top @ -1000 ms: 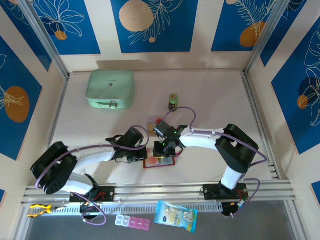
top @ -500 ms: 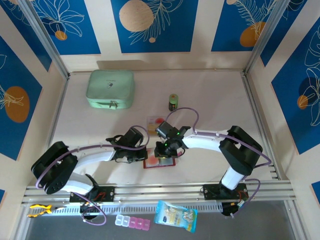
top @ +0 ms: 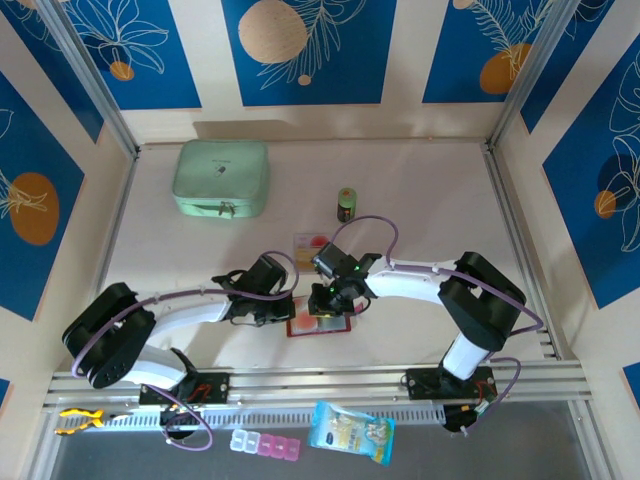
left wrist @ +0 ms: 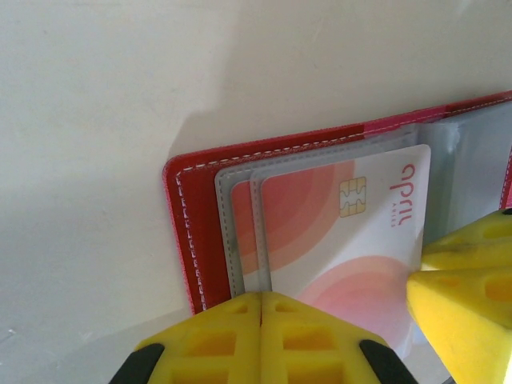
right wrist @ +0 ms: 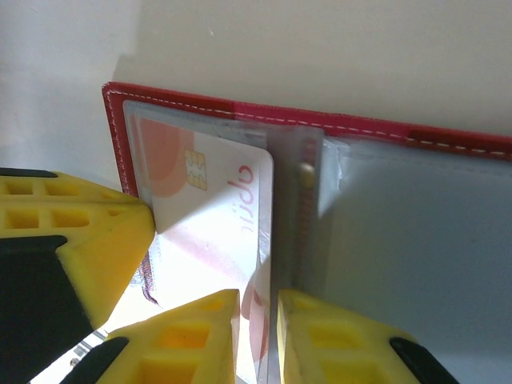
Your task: Take the credit cards out of the card holder
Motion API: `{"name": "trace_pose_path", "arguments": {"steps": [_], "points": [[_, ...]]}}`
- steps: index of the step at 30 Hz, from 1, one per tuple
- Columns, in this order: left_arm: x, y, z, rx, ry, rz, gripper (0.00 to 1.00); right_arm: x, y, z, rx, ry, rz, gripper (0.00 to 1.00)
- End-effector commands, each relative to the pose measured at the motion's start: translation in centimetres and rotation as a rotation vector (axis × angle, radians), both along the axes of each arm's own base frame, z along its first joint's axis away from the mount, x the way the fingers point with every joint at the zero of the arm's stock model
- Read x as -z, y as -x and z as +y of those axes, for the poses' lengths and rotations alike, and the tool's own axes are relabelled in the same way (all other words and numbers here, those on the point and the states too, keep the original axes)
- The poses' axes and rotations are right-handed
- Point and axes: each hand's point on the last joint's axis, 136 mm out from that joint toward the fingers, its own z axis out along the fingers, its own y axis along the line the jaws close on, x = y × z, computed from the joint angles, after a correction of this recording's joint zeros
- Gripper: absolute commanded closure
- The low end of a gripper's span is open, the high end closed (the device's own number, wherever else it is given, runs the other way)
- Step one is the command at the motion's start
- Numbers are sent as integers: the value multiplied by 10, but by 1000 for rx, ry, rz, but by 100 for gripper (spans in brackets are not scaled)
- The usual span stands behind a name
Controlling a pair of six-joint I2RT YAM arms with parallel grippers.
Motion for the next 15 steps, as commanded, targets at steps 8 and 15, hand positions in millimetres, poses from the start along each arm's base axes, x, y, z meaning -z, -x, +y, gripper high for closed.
{"name": "trace_pose_path", "arguments": {"steps": [8, 15], "points": [[6, 5, 6, 5, -34, 41, 94, -12, -1, 0, 9, -34, -19, 81], [3, 3, 3, 10, -31, 39, 93, -3, 2, 2, 2, -32, 3, 81]]}}
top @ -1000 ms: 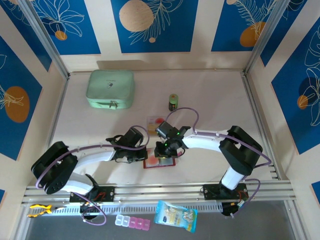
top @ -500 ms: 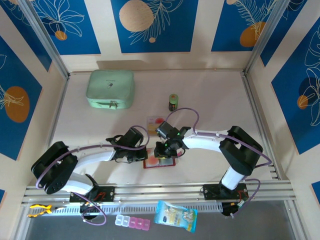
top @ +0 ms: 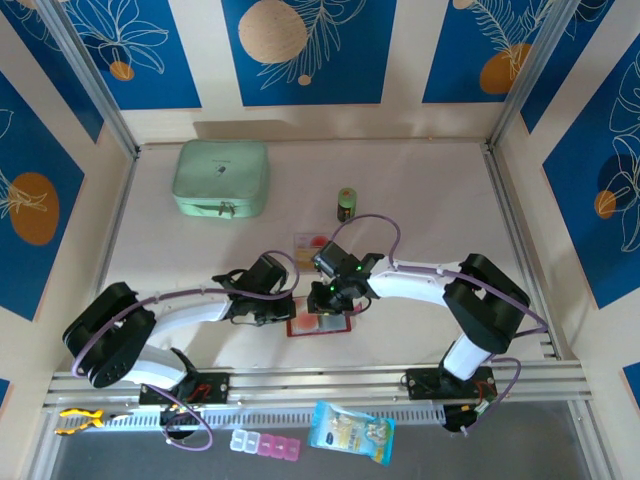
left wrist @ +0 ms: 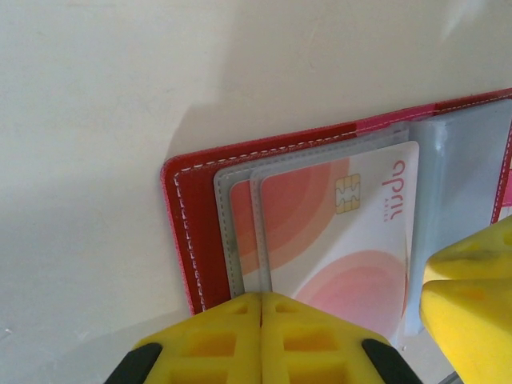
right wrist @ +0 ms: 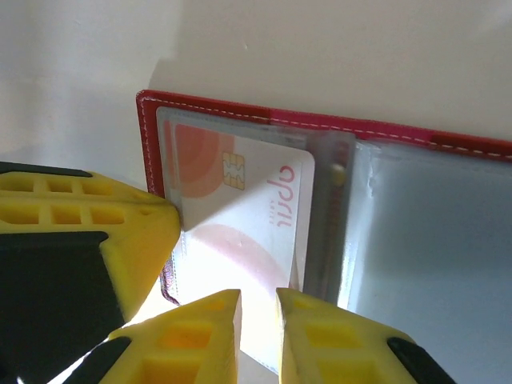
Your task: Take the credit cards out of the card holder
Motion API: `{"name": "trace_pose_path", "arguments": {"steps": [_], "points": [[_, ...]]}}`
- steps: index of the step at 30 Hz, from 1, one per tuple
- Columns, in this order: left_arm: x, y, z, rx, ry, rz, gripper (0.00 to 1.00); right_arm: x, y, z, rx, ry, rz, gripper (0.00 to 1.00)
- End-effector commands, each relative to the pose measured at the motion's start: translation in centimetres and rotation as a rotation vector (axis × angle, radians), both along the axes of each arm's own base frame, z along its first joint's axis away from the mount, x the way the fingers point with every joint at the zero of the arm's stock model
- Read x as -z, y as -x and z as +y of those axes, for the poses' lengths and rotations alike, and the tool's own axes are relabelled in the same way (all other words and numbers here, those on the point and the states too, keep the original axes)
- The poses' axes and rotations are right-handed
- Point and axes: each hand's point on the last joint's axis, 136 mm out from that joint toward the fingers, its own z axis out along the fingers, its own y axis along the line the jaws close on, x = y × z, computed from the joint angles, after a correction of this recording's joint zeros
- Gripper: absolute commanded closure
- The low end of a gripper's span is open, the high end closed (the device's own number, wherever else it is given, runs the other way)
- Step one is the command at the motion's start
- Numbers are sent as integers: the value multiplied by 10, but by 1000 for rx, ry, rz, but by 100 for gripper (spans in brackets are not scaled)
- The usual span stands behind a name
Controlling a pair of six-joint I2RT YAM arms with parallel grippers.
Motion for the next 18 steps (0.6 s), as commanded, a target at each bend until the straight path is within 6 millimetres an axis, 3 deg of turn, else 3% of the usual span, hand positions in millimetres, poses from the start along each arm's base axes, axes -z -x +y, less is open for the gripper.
{"name": "trace_pose_path", "arguments": {"steps": [1, 18], "points": [[5, 3, 4, 7, -30, 36, 93, 7, 4, -2, 3, 6, 31, 81], [9, 4, 5, 7, -38, 45, 93, 24, 4, -13, 16, 76, 48, 76]]}}
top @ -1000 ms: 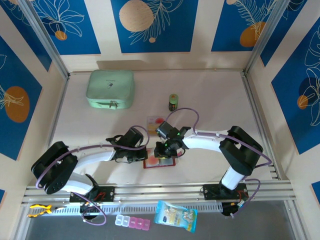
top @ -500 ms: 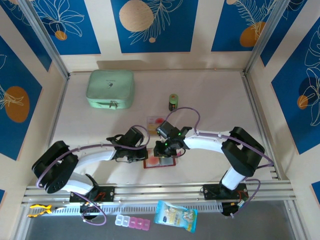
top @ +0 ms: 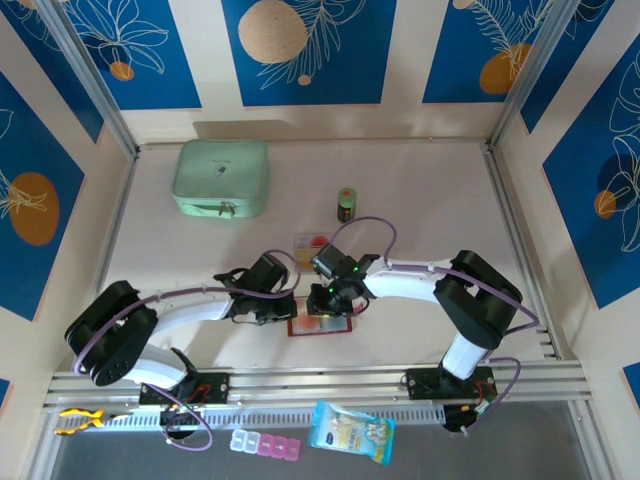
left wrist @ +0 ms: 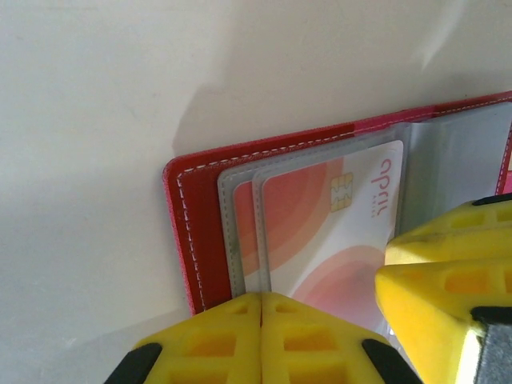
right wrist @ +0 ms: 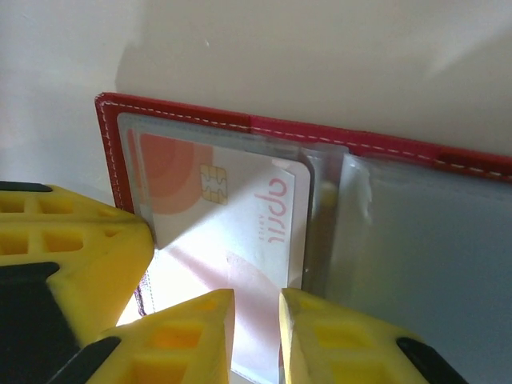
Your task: Take the credit cards out of the card holder
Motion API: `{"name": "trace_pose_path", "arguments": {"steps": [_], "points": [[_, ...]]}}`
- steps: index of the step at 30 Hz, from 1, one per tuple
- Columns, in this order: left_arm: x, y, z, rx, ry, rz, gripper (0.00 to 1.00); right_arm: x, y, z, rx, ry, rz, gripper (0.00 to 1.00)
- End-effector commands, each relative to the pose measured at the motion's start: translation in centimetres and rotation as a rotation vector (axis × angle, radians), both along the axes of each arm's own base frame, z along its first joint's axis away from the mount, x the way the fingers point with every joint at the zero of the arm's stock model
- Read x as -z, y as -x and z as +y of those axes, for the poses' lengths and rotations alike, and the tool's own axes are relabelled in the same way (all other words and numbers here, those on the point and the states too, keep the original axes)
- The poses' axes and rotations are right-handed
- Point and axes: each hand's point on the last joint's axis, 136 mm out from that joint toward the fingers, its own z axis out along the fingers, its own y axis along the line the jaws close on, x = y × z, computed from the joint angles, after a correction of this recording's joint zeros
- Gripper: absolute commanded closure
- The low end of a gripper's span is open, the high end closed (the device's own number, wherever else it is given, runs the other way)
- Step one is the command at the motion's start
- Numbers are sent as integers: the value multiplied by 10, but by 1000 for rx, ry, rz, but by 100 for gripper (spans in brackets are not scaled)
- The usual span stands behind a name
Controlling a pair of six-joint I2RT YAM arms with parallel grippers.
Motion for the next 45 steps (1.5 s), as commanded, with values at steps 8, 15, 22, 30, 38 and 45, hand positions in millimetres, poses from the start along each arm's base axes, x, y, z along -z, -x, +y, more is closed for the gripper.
{"name": "trace_pose_path", "arguments": {"steps": [8, 15, 22, 30, 38, 45], "points": [[10, 4, 8, 3, -45, 40, 93, 8, 2, -20, 17, 79, 8, 74], [10, 5, 9, 0, -47, 40, 93, 7, 0, -25, 18, 87, -3, 74], [7, 4, 7, 1, -44, 36, 93, 1, -2, -25, 23, 71, -6, 74], [-10, -5, -1, 10, -21, 5, 92, -9, -1, -24, 20, 41, -3, 74], [-24, -4, -15, 40, 16, -6, 92, -10, -2, -26, 32, 27, -2, 74], [-10, 4, -28, 68, 13, 21, 95, -9, -6, -26, 40, 9, 6, 74]]}}
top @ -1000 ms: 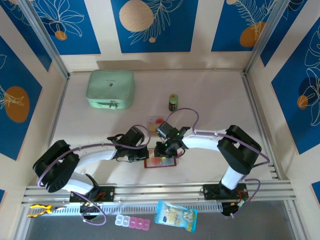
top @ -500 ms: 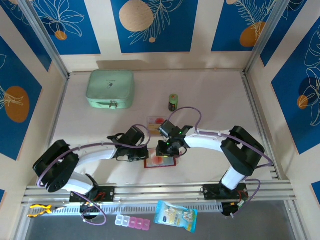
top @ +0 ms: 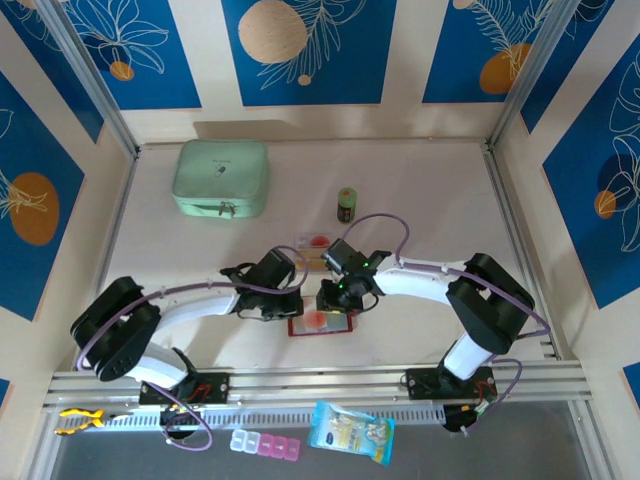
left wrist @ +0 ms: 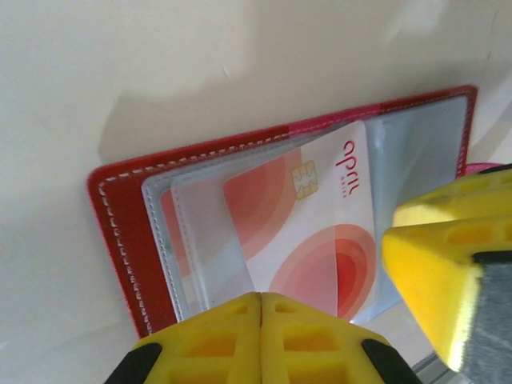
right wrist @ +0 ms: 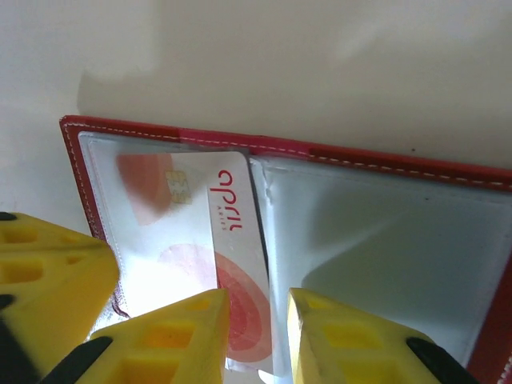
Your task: Take the credit cards out of the card holder
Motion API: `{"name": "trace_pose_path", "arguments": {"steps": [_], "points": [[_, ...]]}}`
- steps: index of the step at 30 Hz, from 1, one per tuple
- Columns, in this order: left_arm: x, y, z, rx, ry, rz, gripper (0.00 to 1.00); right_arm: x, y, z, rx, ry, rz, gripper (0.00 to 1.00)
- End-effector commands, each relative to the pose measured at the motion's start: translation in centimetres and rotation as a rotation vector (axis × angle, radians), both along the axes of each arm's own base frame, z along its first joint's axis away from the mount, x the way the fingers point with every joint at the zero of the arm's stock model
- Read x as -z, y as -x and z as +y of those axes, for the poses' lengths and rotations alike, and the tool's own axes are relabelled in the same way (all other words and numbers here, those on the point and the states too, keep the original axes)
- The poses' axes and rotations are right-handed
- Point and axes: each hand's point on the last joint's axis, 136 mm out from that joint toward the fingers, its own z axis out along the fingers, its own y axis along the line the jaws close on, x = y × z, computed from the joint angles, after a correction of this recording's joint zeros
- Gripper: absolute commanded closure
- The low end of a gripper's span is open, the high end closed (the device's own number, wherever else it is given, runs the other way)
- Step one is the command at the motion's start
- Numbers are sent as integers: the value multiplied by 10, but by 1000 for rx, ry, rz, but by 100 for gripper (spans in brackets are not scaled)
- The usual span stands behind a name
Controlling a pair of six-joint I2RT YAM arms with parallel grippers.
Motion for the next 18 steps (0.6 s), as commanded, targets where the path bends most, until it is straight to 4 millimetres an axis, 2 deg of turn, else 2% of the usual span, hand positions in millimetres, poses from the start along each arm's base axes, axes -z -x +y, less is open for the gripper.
{"name": "trace_pose_path", "arguments": {"steps": [1, 7, 18], "points": [[3, 3, -9, 23, 11, 10, 96, -4, 2, 1, -18, -26, 8, 74], [14, 6, -5, 22, -18, 30, 98, -2, -2, 1, -16, -34, 15, 74], [20, 9, 3, 13, -46, 40, 99, 8, -1, 7, -36, -51, 52, 75]]}}
